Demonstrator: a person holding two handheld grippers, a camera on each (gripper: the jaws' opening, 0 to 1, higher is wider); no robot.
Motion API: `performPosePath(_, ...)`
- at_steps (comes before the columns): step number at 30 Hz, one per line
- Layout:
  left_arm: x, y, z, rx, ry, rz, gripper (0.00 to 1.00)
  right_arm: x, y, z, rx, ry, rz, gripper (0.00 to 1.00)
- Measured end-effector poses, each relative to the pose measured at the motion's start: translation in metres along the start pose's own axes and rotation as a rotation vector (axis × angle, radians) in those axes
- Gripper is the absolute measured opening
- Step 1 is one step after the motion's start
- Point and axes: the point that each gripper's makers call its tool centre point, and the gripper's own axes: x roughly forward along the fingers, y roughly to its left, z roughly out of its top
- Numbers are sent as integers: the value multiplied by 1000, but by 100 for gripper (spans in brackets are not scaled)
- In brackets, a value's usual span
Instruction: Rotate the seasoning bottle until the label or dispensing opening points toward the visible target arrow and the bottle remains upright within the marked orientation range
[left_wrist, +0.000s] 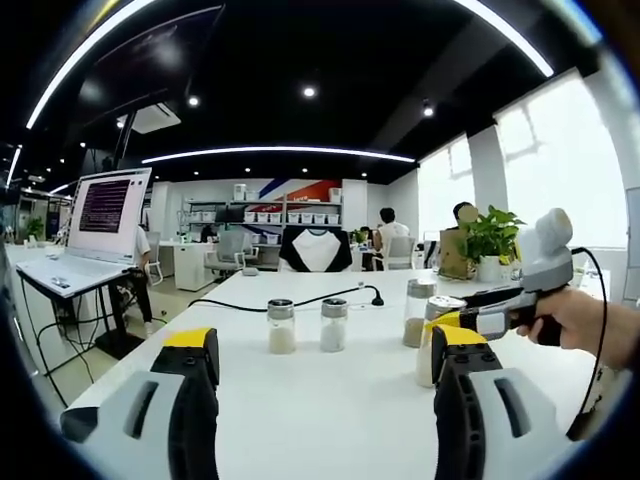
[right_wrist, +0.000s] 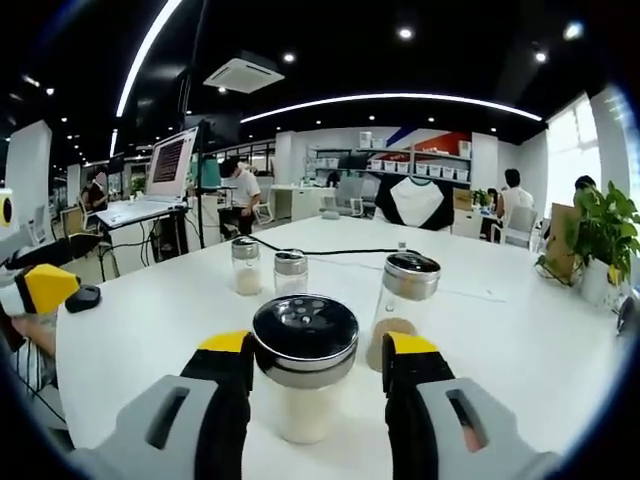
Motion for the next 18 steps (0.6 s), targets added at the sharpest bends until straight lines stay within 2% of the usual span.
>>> performPosePath(12, 1, -2, -2, -2, 7, -8, 92, 1, 5, -7, 26, 14, -28, 51)
performPosePath(18, 1, 0, -1, -8, 1, -8, 92, 2, 4, -12, 58, 17, -56, 48)
